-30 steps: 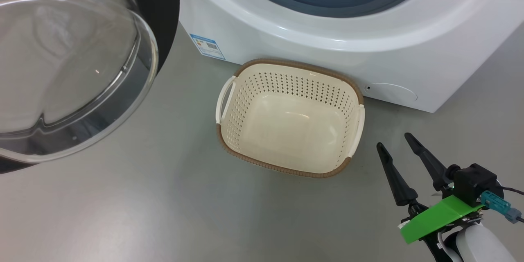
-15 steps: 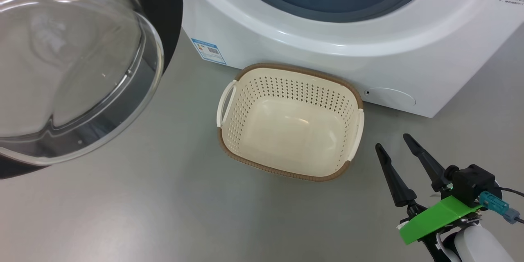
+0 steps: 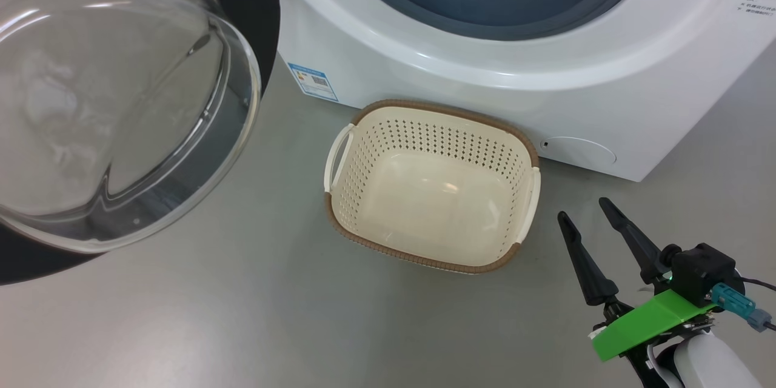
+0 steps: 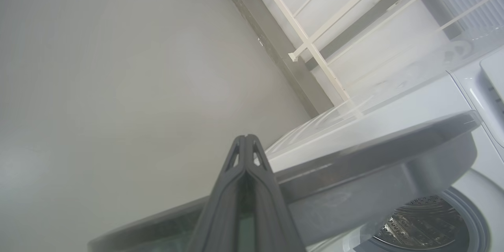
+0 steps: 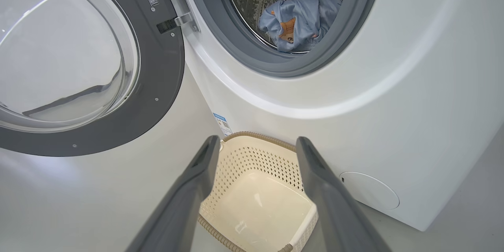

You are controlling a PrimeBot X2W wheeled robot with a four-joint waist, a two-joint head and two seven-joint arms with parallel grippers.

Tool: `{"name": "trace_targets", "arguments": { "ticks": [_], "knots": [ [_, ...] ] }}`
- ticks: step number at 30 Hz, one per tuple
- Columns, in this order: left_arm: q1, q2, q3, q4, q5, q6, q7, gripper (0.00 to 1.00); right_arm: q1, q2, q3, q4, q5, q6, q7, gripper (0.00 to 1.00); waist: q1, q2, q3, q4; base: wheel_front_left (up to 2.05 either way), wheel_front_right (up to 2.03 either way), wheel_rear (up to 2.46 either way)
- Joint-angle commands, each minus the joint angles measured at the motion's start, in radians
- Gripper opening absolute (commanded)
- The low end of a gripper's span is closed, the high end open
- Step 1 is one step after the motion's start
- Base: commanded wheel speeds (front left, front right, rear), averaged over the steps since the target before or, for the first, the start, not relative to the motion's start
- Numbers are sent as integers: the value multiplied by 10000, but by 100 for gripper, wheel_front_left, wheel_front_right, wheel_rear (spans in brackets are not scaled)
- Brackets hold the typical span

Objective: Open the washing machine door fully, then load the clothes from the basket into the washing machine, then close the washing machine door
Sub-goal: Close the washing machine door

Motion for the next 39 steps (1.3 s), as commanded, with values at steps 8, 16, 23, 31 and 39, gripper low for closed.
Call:
{"name": "trace_targets", "arguments": {
  "ticks": [8,16,23,31,39],
  "knots": [
    [403,311,-103,-679,-199,-44,779,0,139,115,118,-242,-95,16,-49,100,0,0,-115,34,0,0,0],
    [681,329,-150,-1287,-391,-44,1266,0,161,211,70,-212,-84,16,-49,100,0,0,-313,85,0,0,0],
    [982,392,-112,-1905,-631,-44,1779,0,281,269,-8,-181,-53,16,-49,100,0,0,-610,127,0,0,0],
    [1337,450,-51,-2745,-879,-44,2448,0,430,408,-93,-167,-48,16,-49,100,0,0,-962,102,0,0,0],
    [1622,410,-144,-3472,-900,-44,2935,0,774,601,-168,-93,-1,16,-49,100,0,0,-1484,66,0,0,0]
  ]
}}
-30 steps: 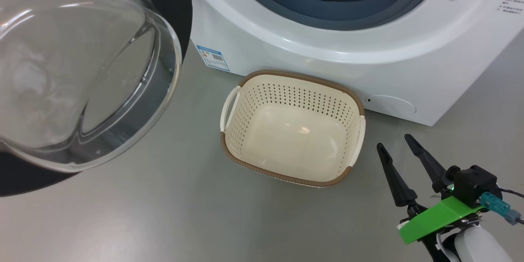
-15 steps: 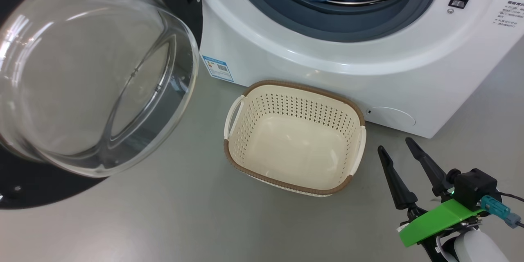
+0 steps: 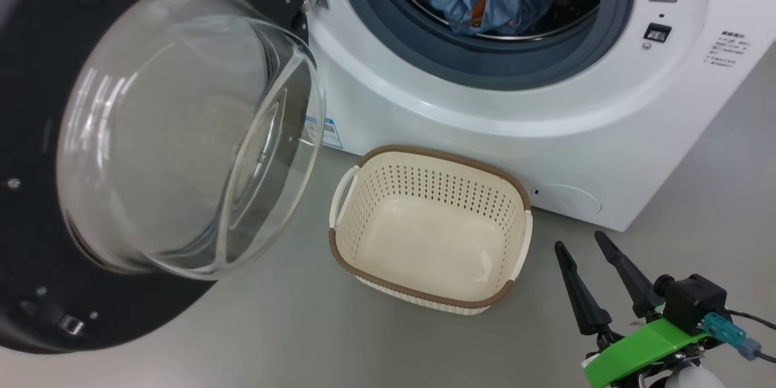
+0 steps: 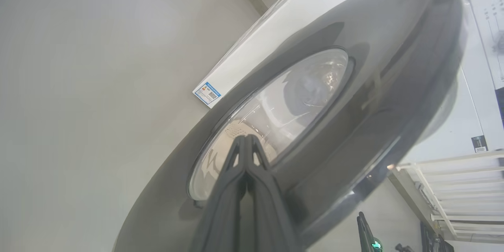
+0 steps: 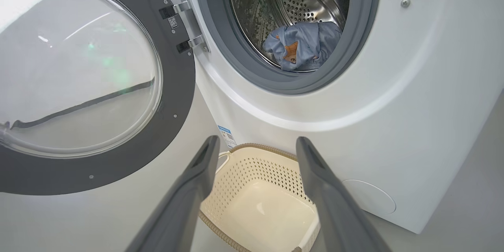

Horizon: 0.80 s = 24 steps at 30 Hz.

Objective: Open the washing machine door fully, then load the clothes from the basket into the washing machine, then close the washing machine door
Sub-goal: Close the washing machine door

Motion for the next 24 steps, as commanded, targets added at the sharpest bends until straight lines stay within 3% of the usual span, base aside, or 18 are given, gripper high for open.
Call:
{"name": "trace_targets", "arguments": {
  "ticks": [1,13,24],
  "knots": [
    [-71,612,381,-389,-219,-73,206,0,79,38,164,-216,-1,16,-49,100,0,-1,-216,-44,0,0,0],
    [408,437,308,-2007,-468,-73,1343,0,628,237,-140,-238,-25,16,-49,100,0,-1,-787,-412,0,0,0],
    [664,-189,54,-3516,-423,-73,1926,0,988,348,-426,-311,-68,16,-49,100,0,-1,-980,-1005,0,0,0]
  ]
}}
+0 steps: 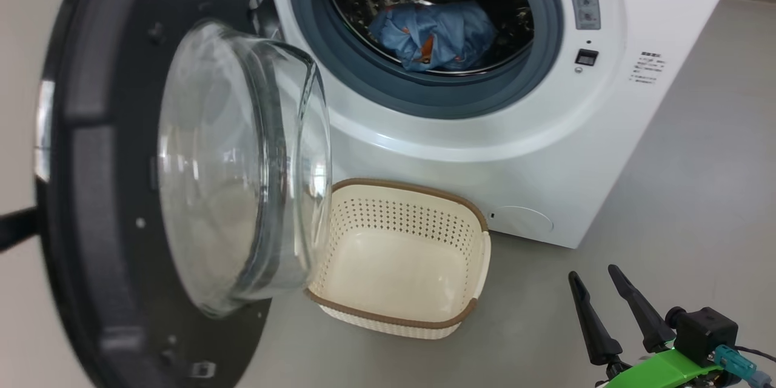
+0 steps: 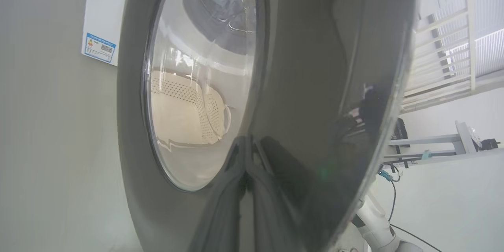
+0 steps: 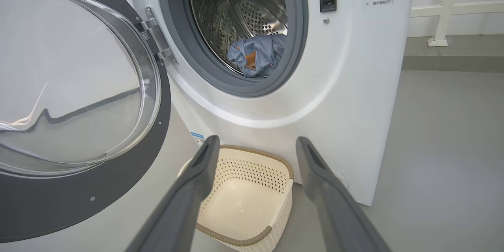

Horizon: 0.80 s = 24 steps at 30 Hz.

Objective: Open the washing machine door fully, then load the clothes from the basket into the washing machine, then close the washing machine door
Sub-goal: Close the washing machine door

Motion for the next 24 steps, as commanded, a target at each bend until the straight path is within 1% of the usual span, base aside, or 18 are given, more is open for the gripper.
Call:
{"name": "trace_targets", "arguments": {
  "ticks": [1,2,4,11,15,16,19,24],
  "knots": [
    [-309,306,372,-527,-34,-75,118,0,7,-44,166,-268,-69,16,-49,100,0,0,12,-154,0,0,0],
    [-386,125,272,-778,-21,-75,174,0,-7,-25,138,-269,-70,16,-49,100,0,0,31,-282,0,0,0],
    [-479,-49,167,-999,-24,-75,248,0,-41,2,119,-279,-71,16,-49,100,0,0,60,-428,0,0,0],
    [-989,-752,-225,-1459,121,-75,315,0,-135,112,36,-331,-93,16,-49,100,0,0,170,-1001,0,0,0],
    [-1387,-1244,-529,-1482,355,-75,201,0,-169,150,-37,-338,-98,16,-49,100,0,0,228,-1356,0,0,0],
    [-1387,-1244,-529,-1482,355,-75,201,0,-169,150,-37,-338,-98,16,-49,100,0,0,228,-1356,0,0,0],
    [-1750,-1654,-765,-1406,499,-75,84,0,-186,163,-85,-375,-122,16,-49,100,0,0,304,-1636,0,0,0],
    [-2421,-2245,-978,-1105,886,-75,-390,0,-328,177,-190,-433,-127,16,-49,100,0,0,473,-2154,0,0,0]
  ]
}}
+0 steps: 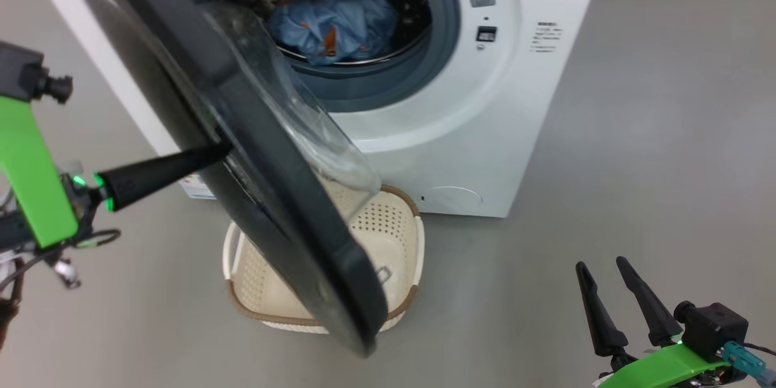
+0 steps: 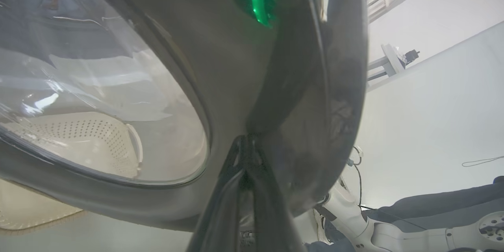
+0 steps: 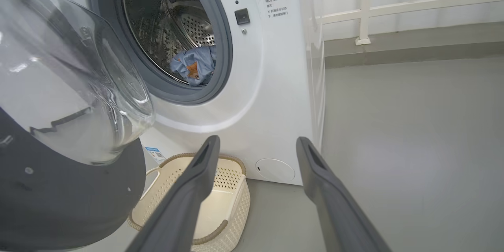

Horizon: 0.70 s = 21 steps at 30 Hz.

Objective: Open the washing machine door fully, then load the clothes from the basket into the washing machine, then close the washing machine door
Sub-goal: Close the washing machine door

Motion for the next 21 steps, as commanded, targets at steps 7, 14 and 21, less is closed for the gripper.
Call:
{"name": "trace_targets", "arguments": {
  "ticks": [7,14,21],
  "knots": [
    [-1303,-155,196,275,616,-73,-920,0,-416,68,96,-336,-82,16,-49,100,0,-1,383,-976,0,0,0],
    [-1737,-318,-124,601,950,-73,-1740,0,-507,166,3,-360,-93,16,-49,100,0,-1,525,-1267,0,0,0],
    [-1161,-30,-291,585,793,-73,-2150,0,-429,198,-43,-317,-107,16,-49,100,0,-1,343,-1081,0,0,0]
  ]
}}
